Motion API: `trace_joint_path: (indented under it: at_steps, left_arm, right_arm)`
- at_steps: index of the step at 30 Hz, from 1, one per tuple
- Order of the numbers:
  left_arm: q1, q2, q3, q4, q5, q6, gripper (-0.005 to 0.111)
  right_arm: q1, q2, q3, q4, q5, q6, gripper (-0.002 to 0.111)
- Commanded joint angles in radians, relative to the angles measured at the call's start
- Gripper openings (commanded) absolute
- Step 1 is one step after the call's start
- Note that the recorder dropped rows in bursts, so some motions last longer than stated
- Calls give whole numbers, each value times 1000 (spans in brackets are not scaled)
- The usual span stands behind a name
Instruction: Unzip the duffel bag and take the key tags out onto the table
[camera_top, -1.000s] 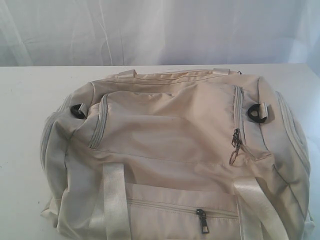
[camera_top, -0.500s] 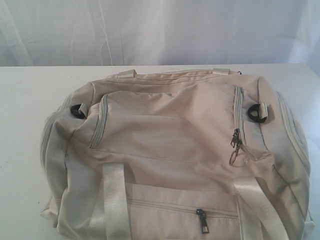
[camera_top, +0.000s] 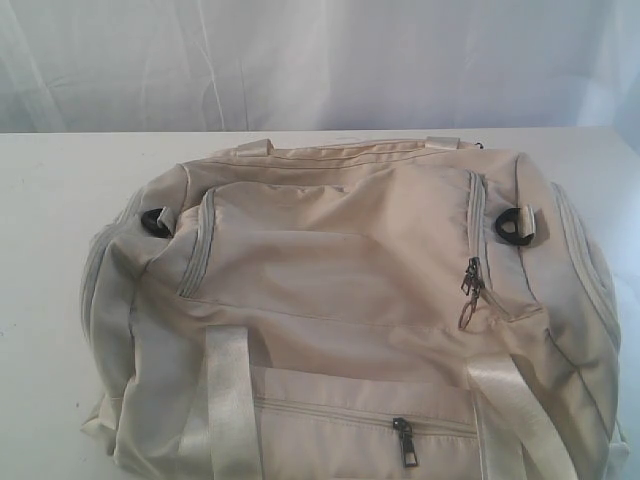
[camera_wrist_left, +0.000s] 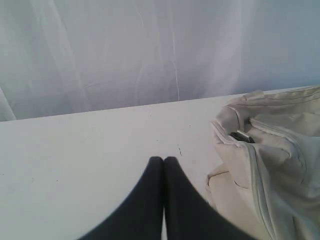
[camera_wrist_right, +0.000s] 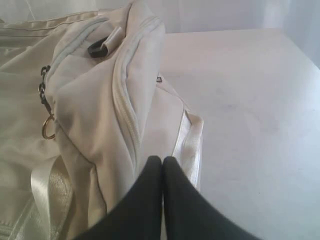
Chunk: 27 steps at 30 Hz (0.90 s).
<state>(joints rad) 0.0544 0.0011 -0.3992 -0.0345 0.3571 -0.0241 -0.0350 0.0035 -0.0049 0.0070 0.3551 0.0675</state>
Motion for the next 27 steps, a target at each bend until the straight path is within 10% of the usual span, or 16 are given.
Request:
trace_joint_path:
  at_steps: [1,5,17,27]
  left_arm:
    - [-8,-1,-8,0,-93,2,0]
    - [-8,24,-30,-24,-168,-10,0]
    - [-278,620,-441,-296,628,437,0]
    - [-300,732,-460,-468,591,611,0]
  right_arm:
    - [4,-4,5,-1,-54,-3,0]
    - [4,-4,5,-1,-176,-3,0]
    - [4,-4,5,2,-769,319,0]
    - [4,54,-175,0,-178,448,0]
